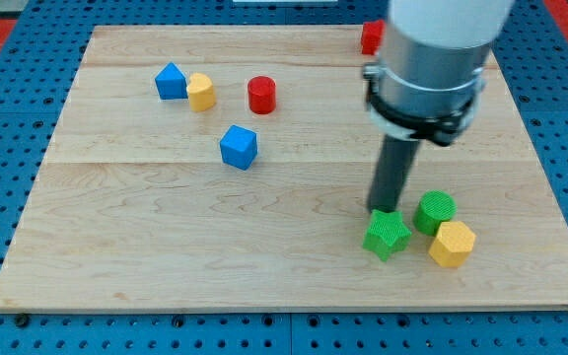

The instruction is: Move the blue cube into the green star

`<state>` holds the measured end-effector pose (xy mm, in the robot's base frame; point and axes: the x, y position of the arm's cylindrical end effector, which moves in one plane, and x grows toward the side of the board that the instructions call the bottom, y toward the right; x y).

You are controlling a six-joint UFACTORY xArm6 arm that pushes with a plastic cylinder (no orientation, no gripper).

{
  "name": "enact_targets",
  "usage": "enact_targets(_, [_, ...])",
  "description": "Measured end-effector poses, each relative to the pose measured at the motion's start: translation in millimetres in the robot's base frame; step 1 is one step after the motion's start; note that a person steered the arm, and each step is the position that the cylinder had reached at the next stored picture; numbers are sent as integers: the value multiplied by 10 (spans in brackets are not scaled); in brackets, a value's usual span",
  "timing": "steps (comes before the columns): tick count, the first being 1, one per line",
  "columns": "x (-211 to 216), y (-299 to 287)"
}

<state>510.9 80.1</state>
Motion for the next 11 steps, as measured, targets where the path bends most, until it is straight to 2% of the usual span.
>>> enact_targets(2, [-337, -1640])
enact_targets(3, [-341, -2269])
enact_targets(4, [-609, -2474])
enact_targets(5, [-868, -2389])
enact_targets(7, [-829, -1961])
enact_targets(8, [-1145, -1899])
enact_targets(9, [-598, -875])
enact_targets(10, [-285, -221])
enact_targets(11, [-594, -1070])
